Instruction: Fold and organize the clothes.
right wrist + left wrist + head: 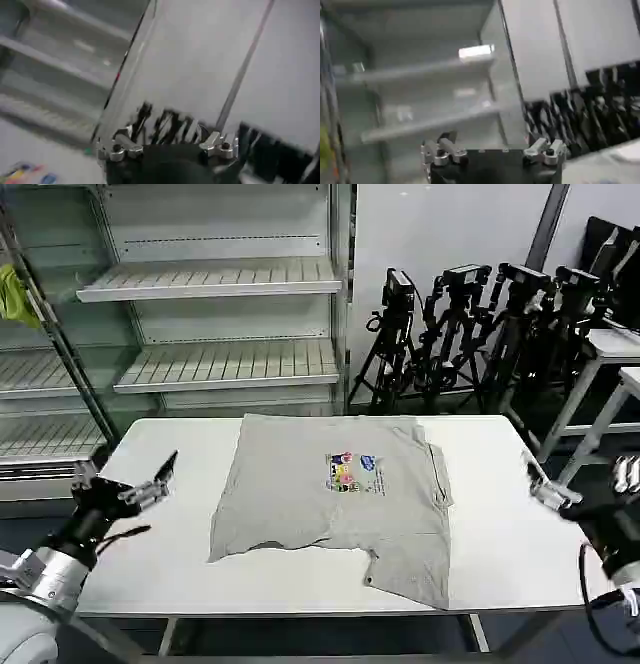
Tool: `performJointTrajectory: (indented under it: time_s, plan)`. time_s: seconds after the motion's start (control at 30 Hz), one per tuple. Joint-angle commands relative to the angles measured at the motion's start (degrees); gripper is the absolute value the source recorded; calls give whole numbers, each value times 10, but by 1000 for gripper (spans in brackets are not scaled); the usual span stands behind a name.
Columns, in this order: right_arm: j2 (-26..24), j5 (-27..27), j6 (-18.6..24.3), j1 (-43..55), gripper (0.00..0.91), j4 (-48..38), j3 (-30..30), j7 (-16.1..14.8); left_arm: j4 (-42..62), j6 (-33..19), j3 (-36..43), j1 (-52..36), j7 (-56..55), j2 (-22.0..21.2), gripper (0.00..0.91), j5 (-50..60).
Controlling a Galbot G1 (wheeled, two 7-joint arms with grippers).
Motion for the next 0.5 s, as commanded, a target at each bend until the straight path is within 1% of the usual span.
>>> performJointTrajectory:
  time_s: [0.03,0.2,0.33,0.5]
  plan:
    - [20,77,-57,-36,907,14,-137,61,21,73,70,25,-23,38,907,-91]
    - [19,78,-58,-14,907,2,-187,73,39,74,110,8,-26,43,907,-89]
    - [28,70,-55,18,907,-16,-225,77,57,77,150,-14,-27,35,907,-86]
    - [37,61,-54,48,907,-29,-256,81,84,83,187,-39,-21,22,907,-73]
